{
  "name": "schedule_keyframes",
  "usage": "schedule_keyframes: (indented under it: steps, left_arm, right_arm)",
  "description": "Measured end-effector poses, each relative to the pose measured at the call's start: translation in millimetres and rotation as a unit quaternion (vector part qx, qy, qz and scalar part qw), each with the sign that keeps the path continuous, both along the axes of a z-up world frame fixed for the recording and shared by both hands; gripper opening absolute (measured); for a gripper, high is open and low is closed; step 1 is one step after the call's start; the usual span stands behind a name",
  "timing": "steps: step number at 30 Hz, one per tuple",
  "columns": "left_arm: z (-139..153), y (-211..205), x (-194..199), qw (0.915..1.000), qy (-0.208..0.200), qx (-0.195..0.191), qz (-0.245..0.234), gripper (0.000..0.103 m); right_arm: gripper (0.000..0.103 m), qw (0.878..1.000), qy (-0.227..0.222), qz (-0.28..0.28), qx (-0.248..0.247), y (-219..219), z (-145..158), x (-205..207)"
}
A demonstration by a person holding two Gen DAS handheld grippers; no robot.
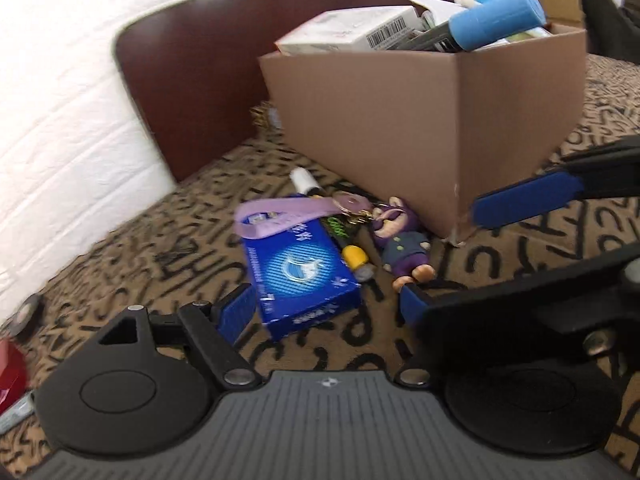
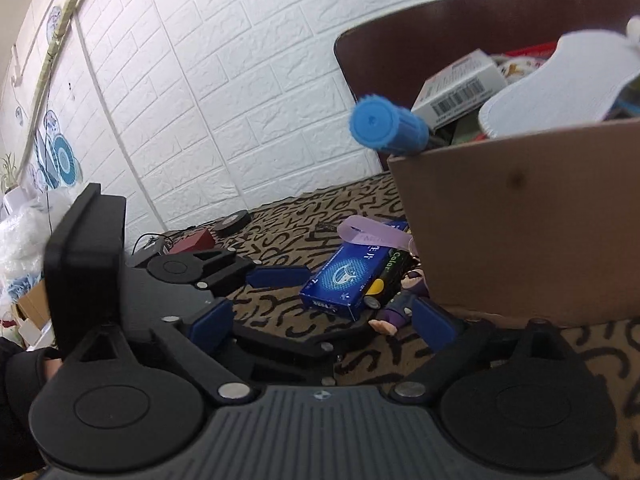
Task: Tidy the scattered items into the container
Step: 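Grasp the blue medicine box with the left gripper while the right gripper approaches the purple figure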
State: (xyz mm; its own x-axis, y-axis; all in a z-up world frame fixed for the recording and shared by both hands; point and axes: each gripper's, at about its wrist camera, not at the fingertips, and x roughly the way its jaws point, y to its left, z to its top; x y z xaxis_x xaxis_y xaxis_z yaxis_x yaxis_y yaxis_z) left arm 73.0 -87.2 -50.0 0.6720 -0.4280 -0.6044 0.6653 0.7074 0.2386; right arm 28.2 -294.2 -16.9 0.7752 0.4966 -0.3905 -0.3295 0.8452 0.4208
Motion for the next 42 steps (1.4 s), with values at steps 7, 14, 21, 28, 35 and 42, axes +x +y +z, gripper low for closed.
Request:
schedule_keyframes:
  steps: [7, 14, 21, 28, 35, 42]
  left_arm:
    - [-4.7, 1.4, -8.0, 0.9991, -0.034, 0.022, -0.007, 0.092]
    - [-3.6, 20.5, -20.3, 0.9970, -0.066, 0.040, 0.009, 0.094]
    - [-1.2, 31.2, -14.2, 0.9956, -0.070, 0.036, 0.050, 0.095]
    - [-4.1, 3.4, -3.5, 0.9946, -0.079, 0.047, 0.048, 0.088]
    - [-7.0, -1.2, 11.4, 0.9948, -0.071, 0.051, 0.052, 0.058]
    - [-11.3, 15.7, -1.2, 0.9920, -0.091, 0.062, 0.061, 0.058]
  right_arm:
    - [0.103, 0.999, 0.049, -0.010, 0.020, 11.9, -18.8, 29.1]
    - [0.103, 0.998, 0.045, 0.038, 0.012, 43.5, -14.2, 35.9]
    - [0.103, 0.998, -0.001, 0.022, -0.057, 51.8, 1.2, 18.2]
    - [0.101, 0.997, -0.010, -0.031, -0.064, 14.8, 7.1, -10.9]
    - [0.103, 0.998, 0.000, -0.053, -0.036, -9.7, -3.1, -21.8]
    - [0.103, 0.999, -0.020, -0.009, -0.048, 4.2, -5.3, -27.8]
